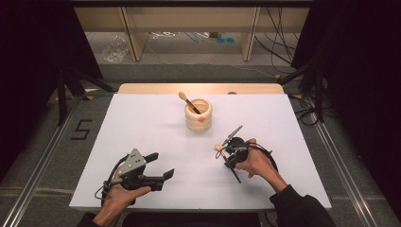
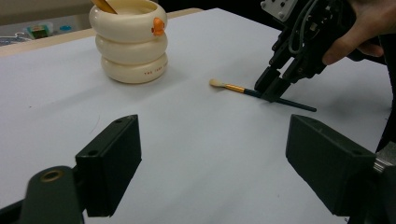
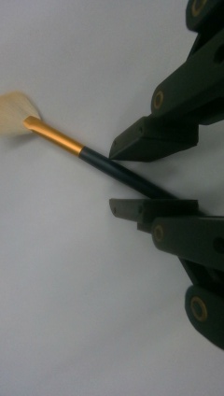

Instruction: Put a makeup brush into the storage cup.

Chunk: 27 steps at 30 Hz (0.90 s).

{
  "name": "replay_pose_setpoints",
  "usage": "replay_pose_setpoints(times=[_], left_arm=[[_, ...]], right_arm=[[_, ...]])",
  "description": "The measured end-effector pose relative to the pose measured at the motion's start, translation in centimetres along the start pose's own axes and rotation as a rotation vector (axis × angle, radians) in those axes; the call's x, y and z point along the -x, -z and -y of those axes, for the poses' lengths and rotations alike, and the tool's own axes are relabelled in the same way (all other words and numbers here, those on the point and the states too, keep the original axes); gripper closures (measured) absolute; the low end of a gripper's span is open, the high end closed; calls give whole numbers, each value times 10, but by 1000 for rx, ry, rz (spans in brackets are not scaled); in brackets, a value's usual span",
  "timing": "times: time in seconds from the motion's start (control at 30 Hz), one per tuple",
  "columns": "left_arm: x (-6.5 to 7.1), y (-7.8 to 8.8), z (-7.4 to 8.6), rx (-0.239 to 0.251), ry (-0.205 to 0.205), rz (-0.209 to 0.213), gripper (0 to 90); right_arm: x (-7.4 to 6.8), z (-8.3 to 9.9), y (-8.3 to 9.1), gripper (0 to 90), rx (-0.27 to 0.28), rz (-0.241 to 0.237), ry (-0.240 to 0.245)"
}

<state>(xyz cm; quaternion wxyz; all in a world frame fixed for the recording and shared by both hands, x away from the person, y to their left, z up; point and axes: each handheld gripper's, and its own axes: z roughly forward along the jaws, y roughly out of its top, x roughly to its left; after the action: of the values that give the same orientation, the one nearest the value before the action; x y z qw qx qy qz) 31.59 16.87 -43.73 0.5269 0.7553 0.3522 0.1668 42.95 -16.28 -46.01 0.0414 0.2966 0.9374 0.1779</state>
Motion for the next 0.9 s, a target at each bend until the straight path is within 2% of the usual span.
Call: replay_pose_setpoints(times=[0.07,0.57,0.73,0.9], left_arm=[[0,0,0,4,-1,11,181],[0,1,-1,0,1,-1,196],[-1,1,-1,13,10,-1,196],[-1,2,-1,4,7,-6,197]], right_arm=[[1,-1,0,726,-9,-6,0],[11,-4,0,809,-28,-41,-26],[12,-4,0,821,-36,-43,-25],[12,-7,-1,826,-55,-38,-10]])
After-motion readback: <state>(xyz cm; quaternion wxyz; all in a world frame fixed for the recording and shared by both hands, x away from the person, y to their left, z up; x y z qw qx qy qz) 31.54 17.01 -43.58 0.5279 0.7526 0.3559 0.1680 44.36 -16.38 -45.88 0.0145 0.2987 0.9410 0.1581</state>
